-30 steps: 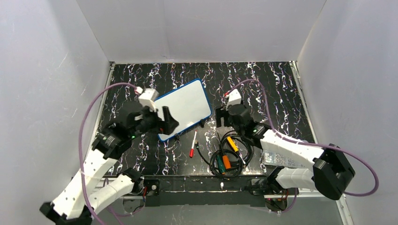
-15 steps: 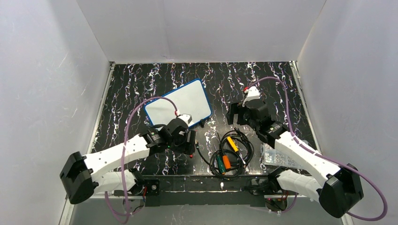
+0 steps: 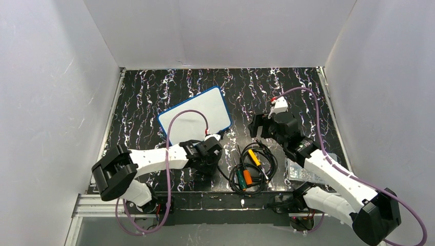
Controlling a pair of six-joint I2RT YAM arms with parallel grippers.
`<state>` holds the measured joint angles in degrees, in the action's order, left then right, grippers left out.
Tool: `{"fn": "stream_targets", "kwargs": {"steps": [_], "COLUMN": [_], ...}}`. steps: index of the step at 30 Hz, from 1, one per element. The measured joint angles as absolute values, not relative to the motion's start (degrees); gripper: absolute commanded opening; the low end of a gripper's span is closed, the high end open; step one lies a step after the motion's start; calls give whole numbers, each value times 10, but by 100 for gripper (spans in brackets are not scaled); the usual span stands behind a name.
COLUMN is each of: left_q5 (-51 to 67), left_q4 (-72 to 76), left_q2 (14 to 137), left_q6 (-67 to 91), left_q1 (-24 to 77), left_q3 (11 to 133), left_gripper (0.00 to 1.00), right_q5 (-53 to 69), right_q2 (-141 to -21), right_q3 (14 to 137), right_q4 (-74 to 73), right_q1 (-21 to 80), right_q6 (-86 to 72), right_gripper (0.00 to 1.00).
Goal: Write a sentence on the whiteboard
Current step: Open the whiteboard marker at the center of the board.
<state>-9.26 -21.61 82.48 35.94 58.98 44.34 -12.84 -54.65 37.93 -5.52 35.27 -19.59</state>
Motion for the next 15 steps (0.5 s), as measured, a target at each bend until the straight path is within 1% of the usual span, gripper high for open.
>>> {"fn": "stream_targets", "kwargs": {"steps": [5,12,14,15], "left_q5": [-121,-159,-164,-166], "left_q4": [-221,-247,-250,-249], "left_q2": [857,870,873,874], "left_q6": [349,341,341,341], "left_q1": [601,603,603,604], "left_q3": [469,477,477,478], "left_gripper": [39,30,24,19], "right_q5": [-125,-120,-118,-118], "right_q2": [-525,-501,-494,-491], "right_q3": [360,347,347,347], "right_q4": [-37,-25,-25,-27], "right_q1": [353,353,353,353], "right_q6": [-200,-208,-211,-212], "right_gripper": [95,96,97,97]}}
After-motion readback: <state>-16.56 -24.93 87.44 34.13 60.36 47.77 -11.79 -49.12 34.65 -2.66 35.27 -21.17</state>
